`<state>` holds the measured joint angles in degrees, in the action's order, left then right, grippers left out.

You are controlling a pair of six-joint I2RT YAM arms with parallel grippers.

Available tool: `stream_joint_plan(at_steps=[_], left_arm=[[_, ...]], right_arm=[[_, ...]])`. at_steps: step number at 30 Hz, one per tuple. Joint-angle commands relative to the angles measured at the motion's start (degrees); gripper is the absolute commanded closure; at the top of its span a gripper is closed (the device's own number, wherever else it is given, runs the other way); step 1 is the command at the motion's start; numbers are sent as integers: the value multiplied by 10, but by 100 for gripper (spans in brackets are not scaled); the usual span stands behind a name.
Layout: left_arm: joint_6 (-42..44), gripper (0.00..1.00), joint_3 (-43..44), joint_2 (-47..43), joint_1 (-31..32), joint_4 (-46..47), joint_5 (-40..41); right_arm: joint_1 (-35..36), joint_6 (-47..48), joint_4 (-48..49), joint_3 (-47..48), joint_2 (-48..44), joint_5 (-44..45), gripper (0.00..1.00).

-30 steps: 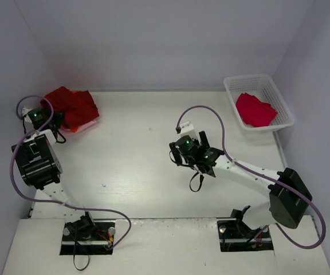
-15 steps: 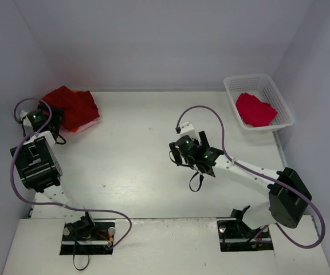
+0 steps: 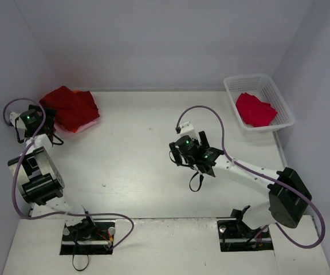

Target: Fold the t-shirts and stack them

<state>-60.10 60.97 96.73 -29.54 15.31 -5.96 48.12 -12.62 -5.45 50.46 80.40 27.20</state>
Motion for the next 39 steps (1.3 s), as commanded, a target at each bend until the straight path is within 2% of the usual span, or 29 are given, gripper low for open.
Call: stream_joint_plan(at_steps=[1, 10, 17, 20, 22, 29, 30, 39], left_arm=[[7, 12, 12, -53, -29, 19, 54], [1, 12, -24, -90, -28, 21, 72], [-2, 12, -2, -113, -22, -6, -26], [3, 12, -4, -138, -4, 4, -56], [11, 12, 23, -138, 23, -23, -66], [6, 12, 76, -81, 118, 10, -103], [12, 12, 98, -65, 160, 3, -102], [0, 12, 146, 41, 184, 50, -128]], right_arm=[[7, -8, 6, 19, -7, 12, 0], [6, -8, 5, 17, -9, 14, 0], [6, -13, 6, 15, 0, 12, 0], [7, -14, 9, 16, 3, 9, 0], [7, -13, 11, 17, 6, 8, 0], [10, -15, 11, 19, 12, 8, 0], [10, -15, 11, 20, 14, 9, 0], [11, -14, 11, 20, 13, 10, 0]])
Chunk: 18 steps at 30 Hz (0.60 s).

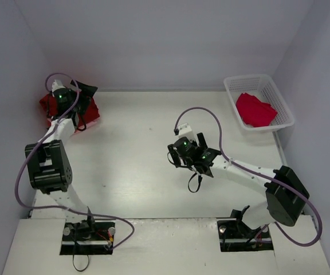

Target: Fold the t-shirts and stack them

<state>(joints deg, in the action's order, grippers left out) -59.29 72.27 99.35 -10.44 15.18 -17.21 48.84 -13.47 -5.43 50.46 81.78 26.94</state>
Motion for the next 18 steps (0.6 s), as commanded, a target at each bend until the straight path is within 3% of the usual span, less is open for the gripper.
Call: stream_joint_plan(at_steps=[1, 11, 18], left_arm=[[-7, 12, 38, 35, -11, 55, -16], [-28, 12, 104, 136, -62, 91, -26], [-45, 12, 99, 168, -109, 116, -46]], right_arm=[[4, -5, 10, 18, 0, 14, 0], [3, -7, 10, 5, -8, 19, 0], [2, -4, 12, 14, 10, 18, 0]])
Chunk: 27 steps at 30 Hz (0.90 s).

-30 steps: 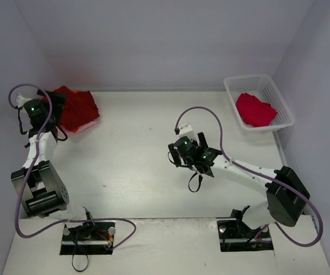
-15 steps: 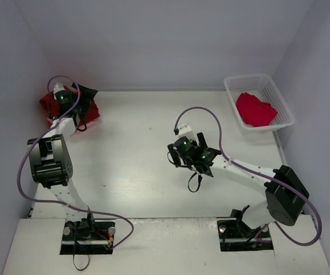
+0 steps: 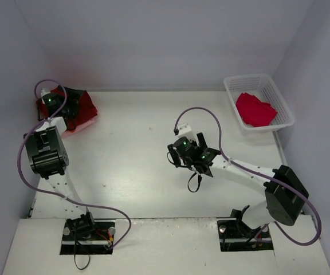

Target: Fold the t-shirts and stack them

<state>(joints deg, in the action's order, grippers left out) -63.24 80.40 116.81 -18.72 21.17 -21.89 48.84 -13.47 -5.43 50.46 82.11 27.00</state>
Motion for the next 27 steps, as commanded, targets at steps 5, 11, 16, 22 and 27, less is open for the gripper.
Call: stream_joint_plan(at_steps=[5, 11, 16, 22, 27], left_arm=[[-26, 12, -13, 17, -62, 97, -10], [-39, 12, -22, 47, -69, 121, -5], [-50, 12, -28, 54, -69, 142, -11], [-54, 12, -37, 34, -66, 149, -8], [-57, 12, -35, 12, -61, 149, -14]], right_arm=[[3, -1, 17, 25, 31, 15, 0], [3, -1, 17, 25, 35, 13, 0], [3, -2, 17, 26, 38, 10, 0], [5, -5, 17, 33, 53, 8, 0], [7, -8, 18, 32, 50, 9, 0]])
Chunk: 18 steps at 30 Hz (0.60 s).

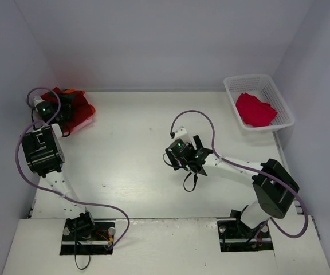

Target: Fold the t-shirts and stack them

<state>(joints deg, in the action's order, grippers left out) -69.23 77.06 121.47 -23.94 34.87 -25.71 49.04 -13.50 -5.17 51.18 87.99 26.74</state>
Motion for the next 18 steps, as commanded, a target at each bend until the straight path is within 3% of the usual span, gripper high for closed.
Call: stream_joint_plan(at_steps=[1, 18], left_arm=[[2, 12, 0, -40, -5, 12, 23], [-16, 12, 87, -113, 45, -29, -43]], right_arm=[[5, -9, 16, 23, -10, 11, 0], [11, -14, 29, 13, -10, 8, 0]])
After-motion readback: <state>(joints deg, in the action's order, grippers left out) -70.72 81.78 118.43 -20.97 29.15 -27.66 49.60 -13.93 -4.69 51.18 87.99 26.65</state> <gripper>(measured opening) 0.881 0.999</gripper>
